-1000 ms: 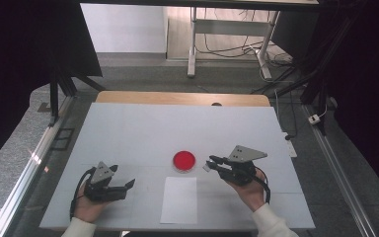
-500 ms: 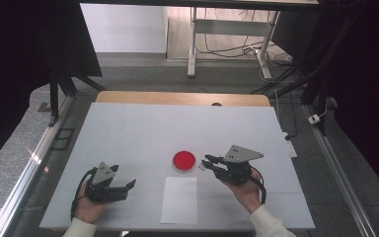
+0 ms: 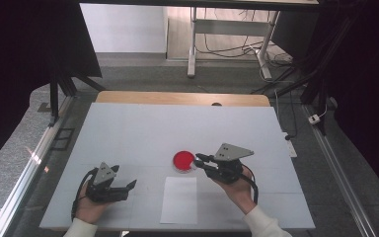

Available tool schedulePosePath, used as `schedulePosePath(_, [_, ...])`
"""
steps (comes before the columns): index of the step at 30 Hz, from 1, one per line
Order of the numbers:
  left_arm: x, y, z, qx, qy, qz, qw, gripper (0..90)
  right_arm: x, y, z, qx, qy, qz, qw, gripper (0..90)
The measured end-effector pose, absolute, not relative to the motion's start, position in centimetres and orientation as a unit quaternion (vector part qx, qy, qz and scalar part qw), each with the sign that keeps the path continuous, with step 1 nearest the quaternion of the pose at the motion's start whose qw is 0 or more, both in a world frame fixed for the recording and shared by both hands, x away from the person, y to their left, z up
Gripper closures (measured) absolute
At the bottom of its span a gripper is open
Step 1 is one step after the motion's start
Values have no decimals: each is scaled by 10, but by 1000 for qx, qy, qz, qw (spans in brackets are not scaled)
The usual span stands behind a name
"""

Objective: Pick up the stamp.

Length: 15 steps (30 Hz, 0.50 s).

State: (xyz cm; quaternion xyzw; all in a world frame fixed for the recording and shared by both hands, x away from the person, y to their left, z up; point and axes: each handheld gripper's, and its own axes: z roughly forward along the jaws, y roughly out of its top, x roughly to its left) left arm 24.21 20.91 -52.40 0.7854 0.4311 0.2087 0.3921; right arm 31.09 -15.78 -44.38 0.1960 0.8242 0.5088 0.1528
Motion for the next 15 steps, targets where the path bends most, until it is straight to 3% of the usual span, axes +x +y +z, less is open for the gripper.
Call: schedulePosePath(15, [242,210,-524,784,432,211,391,180,315,-134,-441,188,828,510,139,751])
